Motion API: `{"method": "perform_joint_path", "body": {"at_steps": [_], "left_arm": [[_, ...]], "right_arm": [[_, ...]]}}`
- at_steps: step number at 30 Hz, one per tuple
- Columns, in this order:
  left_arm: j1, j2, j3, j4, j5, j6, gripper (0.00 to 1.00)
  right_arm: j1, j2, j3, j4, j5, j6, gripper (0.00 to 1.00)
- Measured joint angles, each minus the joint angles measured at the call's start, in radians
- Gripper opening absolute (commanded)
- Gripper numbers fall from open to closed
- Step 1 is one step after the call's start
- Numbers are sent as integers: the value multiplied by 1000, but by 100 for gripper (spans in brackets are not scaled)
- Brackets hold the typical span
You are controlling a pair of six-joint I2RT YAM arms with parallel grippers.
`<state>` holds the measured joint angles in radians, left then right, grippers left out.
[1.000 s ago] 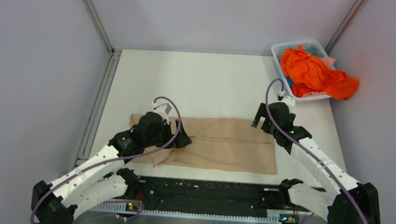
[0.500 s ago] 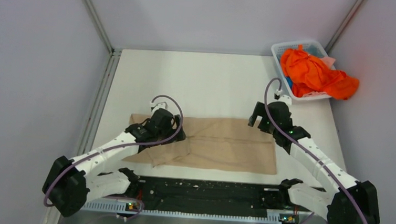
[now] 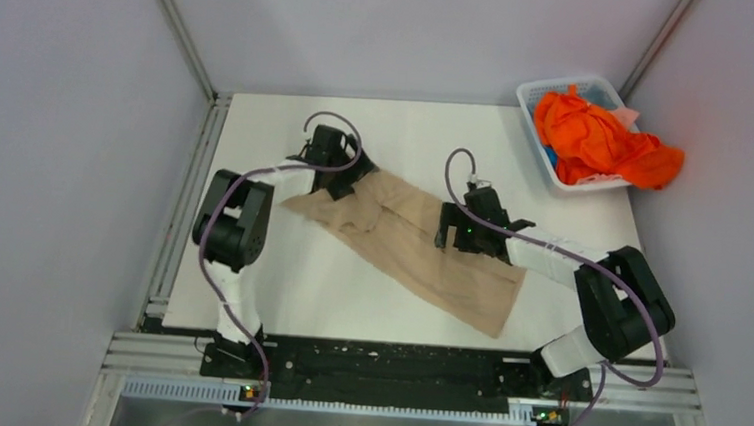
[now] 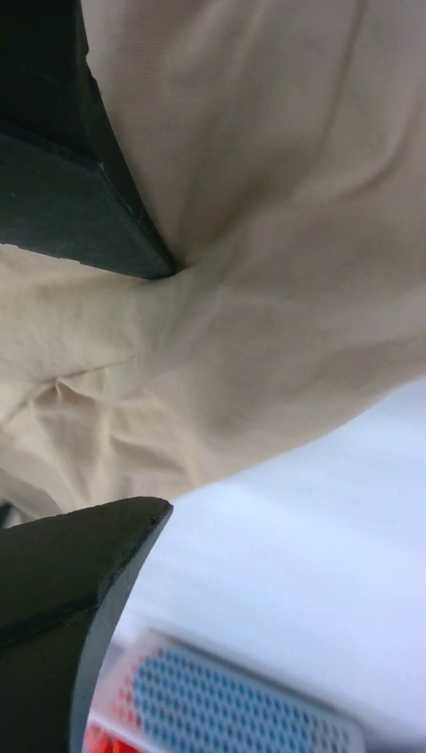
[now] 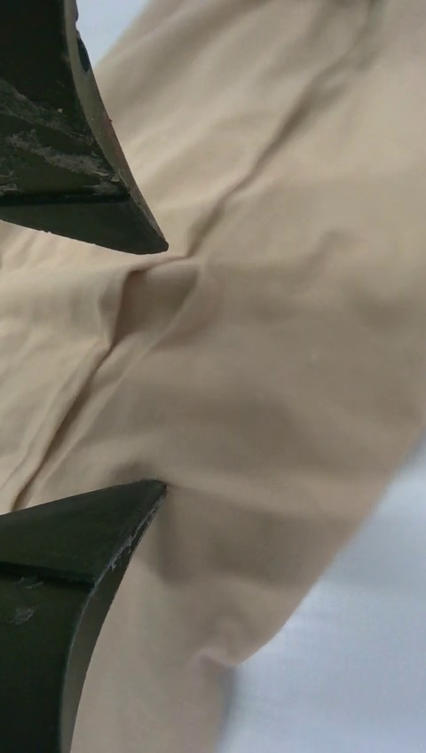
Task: Fold and stack the t-shirts
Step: Rotate the tshirt 90 degrees
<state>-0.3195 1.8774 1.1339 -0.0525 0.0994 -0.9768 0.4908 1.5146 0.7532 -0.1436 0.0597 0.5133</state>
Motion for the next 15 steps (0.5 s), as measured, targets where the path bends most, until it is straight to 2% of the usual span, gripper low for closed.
{"method": "perform_joint_path", "body": {"at_steps": [3,6,8,12,15], "left_arm": [[7,219,292,-6,72,-10,98],[0,490,671,19,167,-51,99],[-12,612,837,45,213,-85,99],[-53,808,1090,138,275,-178,99],[-84,847,1140,158,257,-200,99]], "right_arm": [[91,-2,-6,10,1,7,96],[239,-23,-31,26,-16,23,96],[314,-47,-55,33,-45,35,96],[383,-68,-81,57,-134,36,96],[386,-66,-80,61,-144,32,96]]}}
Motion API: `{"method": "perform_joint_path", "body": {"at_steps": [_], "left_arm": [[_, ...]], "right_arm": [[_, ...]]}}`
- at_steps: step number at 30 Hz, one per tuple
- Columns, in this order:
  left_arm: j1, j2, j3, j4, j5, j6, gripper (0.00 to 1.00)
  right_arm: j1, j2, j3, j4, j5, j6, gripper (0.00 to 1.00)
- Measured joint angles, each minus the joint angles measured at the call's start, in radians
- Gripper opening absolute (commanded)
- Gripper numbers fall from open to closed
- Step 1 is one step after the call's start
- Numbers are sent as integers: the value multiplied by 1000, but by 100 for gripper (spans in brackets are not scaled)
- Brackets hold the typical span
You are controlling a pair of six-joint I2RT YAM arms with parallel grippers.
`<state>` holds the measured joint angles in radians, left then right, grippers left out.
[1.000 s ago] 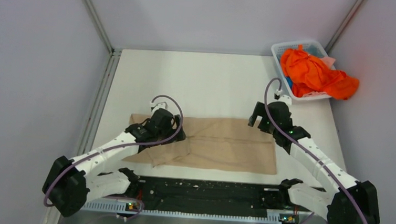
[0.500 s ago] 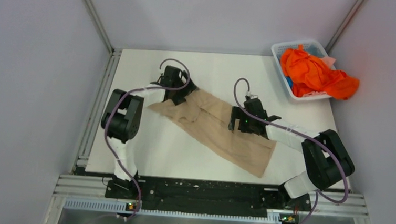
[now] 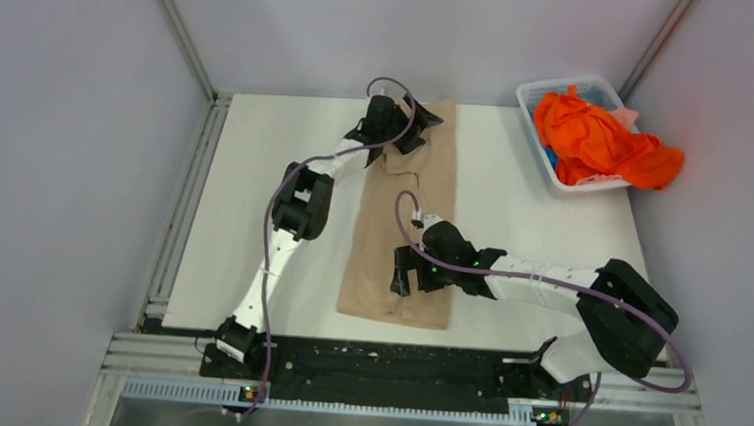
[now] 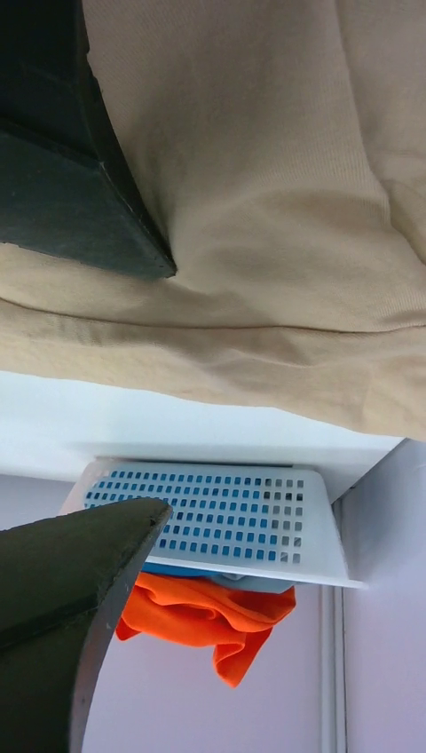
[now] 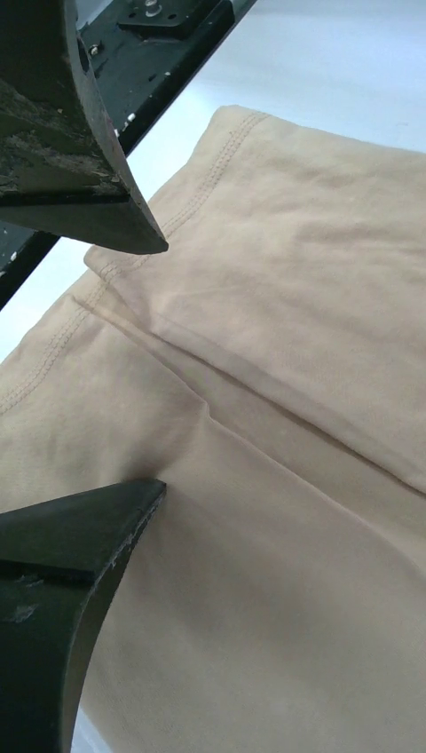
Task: Fold and stack the t-shirts
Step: Rotate the tshirt 90 degrees, then grab the bottom of the folded rectangular tshirt with both arms
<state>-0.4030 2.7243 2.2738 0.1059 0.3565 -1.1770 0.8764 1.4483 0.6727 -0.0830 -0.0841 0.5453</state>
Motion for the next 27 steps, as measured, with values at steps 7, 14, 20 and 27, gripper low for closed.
{"method": "perform_joint_path", "body": {"at_steps": [7,14,20,27], "left_arm": [[-19,-71,-86,-26,-112,24,99],[-8,-219,-156,-193,-100,188,99],[-27,-739,-584,-274,-126,393,99],[-143,-1475,-1258,-277,-294,475,99]], "right_arm": [[6,-23,3,-43,19,-4,97],[7,-295,3,-116,132,-3,99],[7,-477,-8,-175,231,6,99],[7,-527,-111,-335,236,56,93]]}}
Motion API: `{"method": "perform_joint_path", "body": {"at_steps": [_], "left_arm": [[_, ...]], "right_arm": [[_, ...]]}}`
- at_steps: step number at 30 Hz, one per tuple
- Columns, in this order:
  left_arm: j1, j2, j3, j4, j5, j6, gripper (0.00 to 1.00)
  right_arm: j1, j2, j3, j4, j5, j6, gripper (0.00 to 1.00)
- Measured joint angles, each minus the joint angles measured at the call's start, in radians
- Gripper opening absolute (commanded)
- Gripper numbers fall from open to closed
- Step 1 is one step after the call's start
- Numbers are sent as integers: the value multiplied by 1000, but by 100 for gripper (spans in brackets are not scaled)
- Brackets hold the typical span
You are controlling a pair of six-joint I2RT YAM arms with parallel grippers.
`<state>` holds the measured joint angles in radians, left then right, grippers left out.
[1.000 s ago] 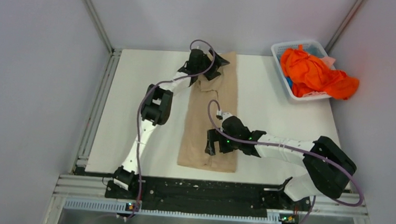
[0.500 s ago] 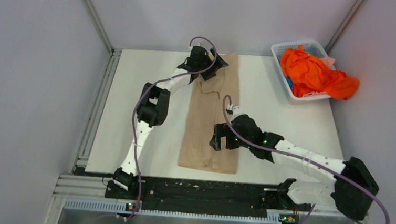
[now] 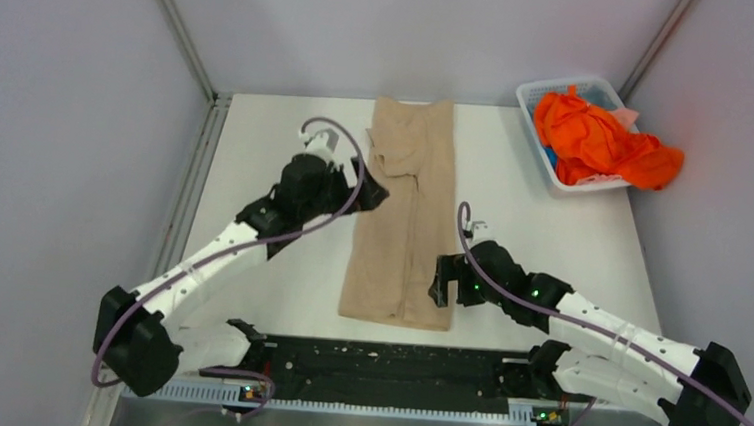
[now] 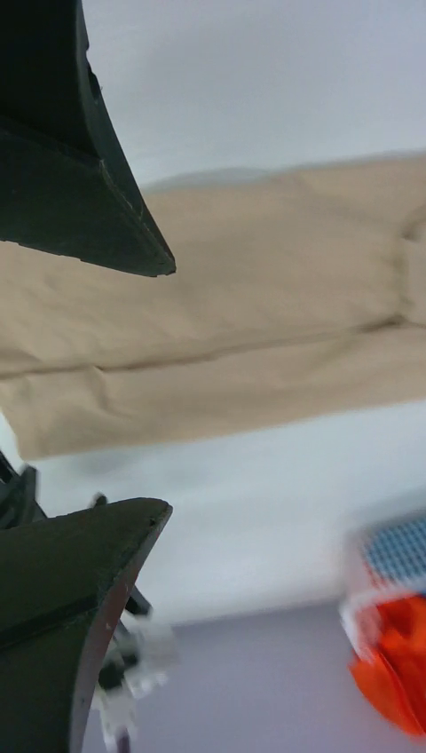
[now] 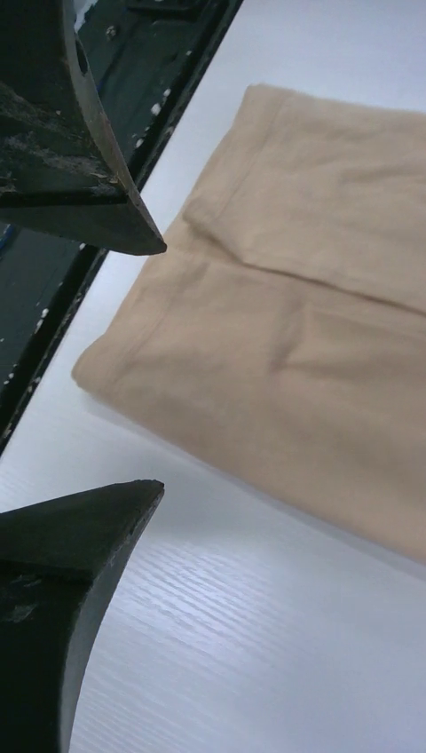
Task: Fold and stack the t-shirts
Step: Grab the bottom of the folded rectangular tshirt with both arms
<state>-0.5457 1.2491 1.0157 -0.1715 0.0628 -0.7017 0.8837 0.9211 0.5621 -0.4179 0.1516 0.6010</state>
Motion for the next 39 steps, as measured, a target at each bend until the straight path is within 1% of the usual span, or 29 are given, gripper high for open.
{"method": "perform_joint_path", "body": {"at_steps": [2,6,8,9,12,14,17,19,20,21,22,23,25,27,28,32,35,39], "left_arm": [[-38,-84,-154,-16,-36,-11,99],[-99,-139,-425,-87,-54,-73,99],[-130,-200,-561,-120,-46,-111,96],[-139,-226,-599,-129,-40,-121,94],[-169,-328,-660,-73,11,-163,85],[-189,-335,-692,-51,42,-179,74],[-206,-310,-700,-25,68,-201,54],[-209,-276,-700,-16,76,-204,41],[-209,-261,-699,-11,76,-206,33],[-210,-243,-698,-6,77,-205,20],[-210,-232,-697,0,80,-214,3],[-211,-217,-692,0,79,-213,0],[-211,-183,-684,5,87,-208,0],[-214,-163,-667,4,90,-198,0],[-214,-156,-661,0,91,-193,0],[-214,-152,-626,-12,107,-167,0],[-214,-151,-575,-11,107,-142,0],[-212,-113,-452,-9,24,-109,0]], "right_arm": [[0,-5,-27,-34,-35,11,92],[0,-6,-60,-93,-109,36,89],[0,-9,-79,-102,-142,47,87],[0,-10,-92,-103,-156,53,87],[0,-9,-140,-100,-210,73,83],[0,-5,-158,-94,-240,78,80],[0,11,-164,-48,-270,87,71],[0,27,-169,-15,-278,92,59],[0,35,-170,-3,-280,93,53],[0,50,-175,23,-281,100,47],[0,57,-176,32,-286,101,40],[0,68,-176,49,-284,102,33],[0,90,-177,69,-275,105,20],[0,100,-177,78,-258,105,13],[0,100,-176,81,-245,107,12],[0,100,-159,72,-193,97,10],[0,100,-101,62,-130,77,9],[-16,125,1,72,-37,55,7]]}}
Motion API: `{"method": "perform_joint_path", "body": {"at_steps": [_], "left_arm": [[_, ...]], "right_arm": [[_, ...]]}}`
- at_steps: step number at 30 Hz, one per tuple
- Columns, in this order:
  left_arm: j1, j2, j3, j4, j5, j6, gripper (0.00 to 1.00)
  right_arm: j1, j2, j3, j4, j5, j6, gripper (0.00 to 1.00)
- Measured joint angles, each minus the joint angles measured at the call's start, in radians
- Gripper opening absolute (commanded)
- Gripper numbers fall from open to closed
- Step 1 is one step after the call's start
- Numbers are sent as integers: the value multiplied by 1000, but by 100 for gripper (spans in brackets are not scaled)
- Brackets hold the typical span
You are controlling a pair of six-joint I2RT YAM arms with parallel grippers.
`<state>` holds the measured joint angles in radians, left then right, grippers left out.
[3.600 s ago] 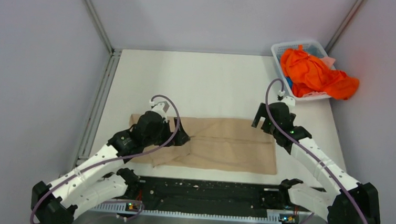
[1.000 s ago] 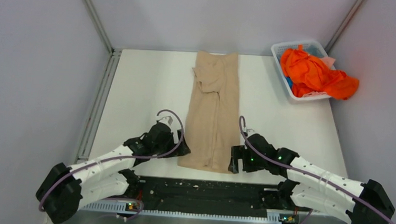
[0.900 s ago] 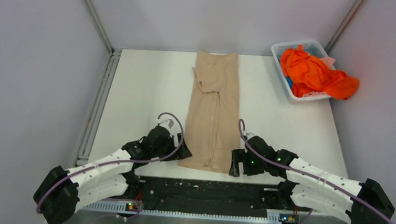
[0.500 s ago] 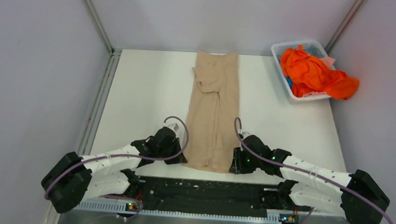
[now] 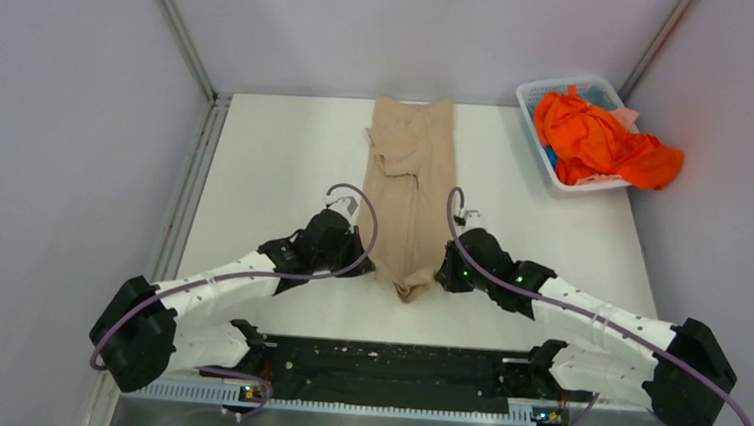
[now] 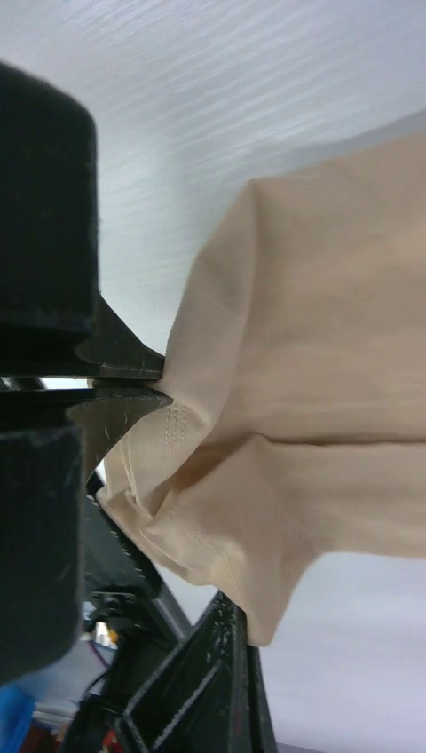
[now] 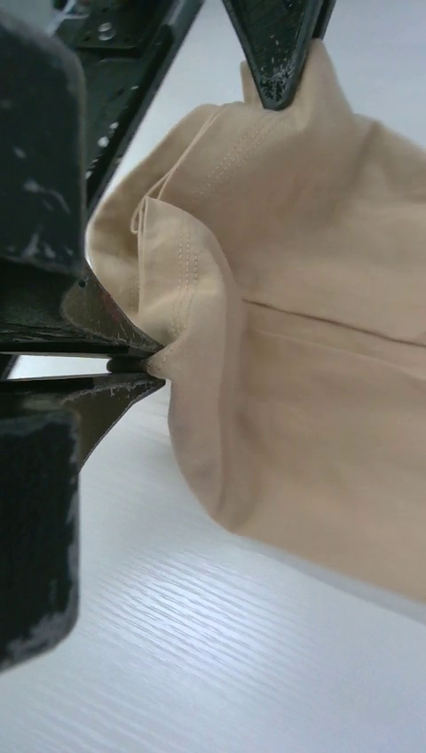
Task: Fold and stack the t-shirts
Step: Grab the bottom of the folded rectangular tshirt with both arms, then fold the folded rectangular tshirt in 1/3 of the way
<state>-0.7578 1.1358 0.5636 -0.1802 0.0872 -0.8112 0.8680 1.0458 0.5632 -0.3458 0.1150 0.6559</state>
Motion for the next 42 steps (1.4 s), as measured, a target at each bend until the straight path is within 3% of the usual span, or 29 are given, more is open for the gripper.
{"method": "perform_joint_path", "body": {"at_steps": [8,15,21,24,30,34,36,38,40,41,42], "left_arm": [[107,214,217,60,-81,35,0],[256,436,373,88,-8,62,0],[311,572,525,74,5,86,0],[328,611,587,47,2,100,8],[354,711,707,16,1,126,12],[367,784,763,-5,2,132,23],[378,810,774,-13,3,131,43],[391,822,776,-26,3,134,66],[406,822,778,-40,3,138,89],[413,821,783,-45,3,136,97],[419,819,785,-46,2,137,99]], "right_arm": [[-134,120,136,75,75,-41,7],[-220,262,253,153,116,-119,7],[-317,423,342,196,142,-171,7],[-357,481,378,208,145,-193,8],[-391,592,471,241,124,-220,10],[-398,660,511,257,119,-229,17],[-406,695,529,257,117,-230,27],[-418,730,551,253,115,-234,52],[-435,752,572,242,111,-236,68],[-440,754,578,238,109,-233,74],[-444,754,581,235,107,-229,81]]}}
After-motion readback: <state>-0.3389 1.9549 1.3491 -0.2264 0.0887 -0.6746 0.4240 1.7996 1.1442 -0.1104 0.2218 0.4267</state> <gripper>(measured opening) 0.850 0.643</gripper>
